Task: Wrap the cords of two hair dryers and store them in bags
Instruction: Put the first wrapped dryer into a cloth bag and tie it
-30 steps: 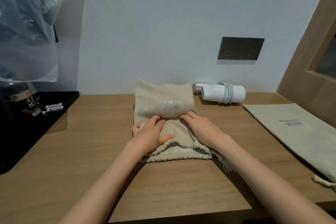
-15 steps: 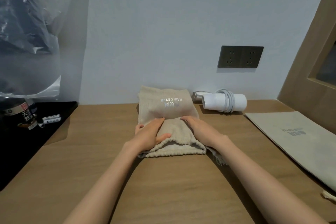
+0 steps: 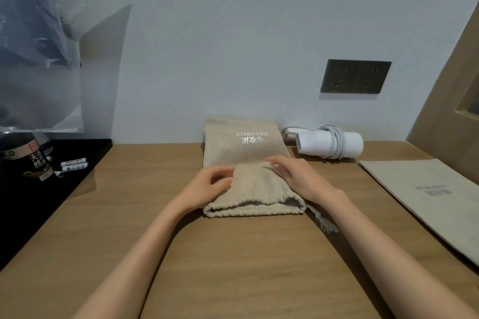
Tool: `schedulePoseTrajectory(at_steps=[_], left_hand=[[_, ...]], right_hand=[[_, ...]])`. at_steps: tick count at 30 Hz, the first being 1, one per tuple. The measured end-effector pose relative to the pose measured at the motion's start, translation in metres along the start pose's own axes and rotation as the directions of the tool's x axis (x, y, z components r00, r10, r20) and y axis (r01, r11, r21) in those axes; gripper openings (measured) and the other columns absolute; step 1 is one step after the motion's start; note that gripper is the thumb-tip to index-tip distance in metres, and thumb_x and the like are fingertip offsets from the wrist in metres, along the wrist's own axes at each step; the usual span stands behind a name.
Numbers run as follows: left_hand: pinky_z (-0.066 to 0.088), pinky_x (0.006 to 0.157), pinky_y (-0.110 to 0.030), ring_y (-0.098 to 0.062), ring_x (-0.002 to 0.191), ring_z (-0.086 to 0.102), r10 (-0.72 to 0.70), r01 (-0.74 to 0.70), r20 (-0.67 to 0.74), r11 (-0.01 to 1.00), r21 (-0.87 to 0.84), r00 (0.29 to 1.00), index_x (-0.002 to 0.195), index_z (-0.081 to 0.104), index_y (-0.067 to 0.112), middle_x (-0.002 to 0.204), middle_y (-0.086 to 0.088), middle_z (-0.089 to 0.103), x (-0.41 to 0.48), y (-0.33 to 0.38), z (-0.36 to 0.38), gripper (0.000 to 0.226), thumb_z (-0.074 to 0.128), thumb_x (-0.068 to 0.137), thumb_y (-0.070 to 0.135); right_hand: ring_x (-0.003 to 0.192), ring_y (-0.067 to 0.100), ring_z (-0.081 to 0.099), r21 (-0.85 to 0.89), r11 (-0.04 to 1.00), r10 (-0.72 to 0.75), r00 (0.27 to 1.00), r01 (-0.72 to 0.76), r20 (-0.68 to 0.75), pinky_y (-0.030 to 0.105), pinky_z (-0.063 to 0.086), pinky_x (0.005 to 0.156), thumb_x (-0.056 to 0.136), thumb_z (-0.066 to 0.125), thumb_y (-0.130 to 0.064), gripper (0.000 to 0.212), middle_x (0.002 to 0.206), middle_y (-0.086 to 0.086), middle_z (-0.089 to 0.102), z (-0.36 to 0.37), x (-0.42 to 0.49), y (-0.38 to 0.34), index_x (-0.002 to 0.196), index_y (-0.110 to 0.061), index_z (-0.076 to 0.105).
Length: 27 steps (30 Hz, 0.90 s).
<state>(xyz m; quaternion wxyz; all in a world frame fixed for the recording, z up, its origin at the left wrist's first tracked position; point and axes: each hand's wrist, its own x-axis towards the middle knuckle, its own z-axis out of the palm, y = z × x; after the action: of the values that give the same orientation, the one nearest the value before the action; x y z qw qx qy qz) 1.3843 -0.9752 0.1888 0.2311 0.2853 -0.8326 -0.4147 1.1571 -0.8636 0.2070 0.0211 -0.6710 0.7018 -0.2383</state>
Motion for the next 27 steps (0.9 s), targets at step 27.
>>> schedulePoseTrajectory(at_steps=[27], left_hand=[[0.039,0.061,-0.008,0.010,0.065,0.052,-0.174,0.085,0.293,0.953,0.291,0.940,0.084,0.070,0.028,0.072,0.021,0.063,-0.052,-0.006,-0.072,0.001,0.071,0.084,0.027]], right_hand=[[0.097,0.003,0.044,0.077,0.980,-0.183,0.982,0.185,-0.036,0.031,0.042,0.081,0.083,0.057,-0.056,0.027,0.102,-0.019,0.055,0.065,-0.018,-0.117,0.104,-0.039,0.063]])
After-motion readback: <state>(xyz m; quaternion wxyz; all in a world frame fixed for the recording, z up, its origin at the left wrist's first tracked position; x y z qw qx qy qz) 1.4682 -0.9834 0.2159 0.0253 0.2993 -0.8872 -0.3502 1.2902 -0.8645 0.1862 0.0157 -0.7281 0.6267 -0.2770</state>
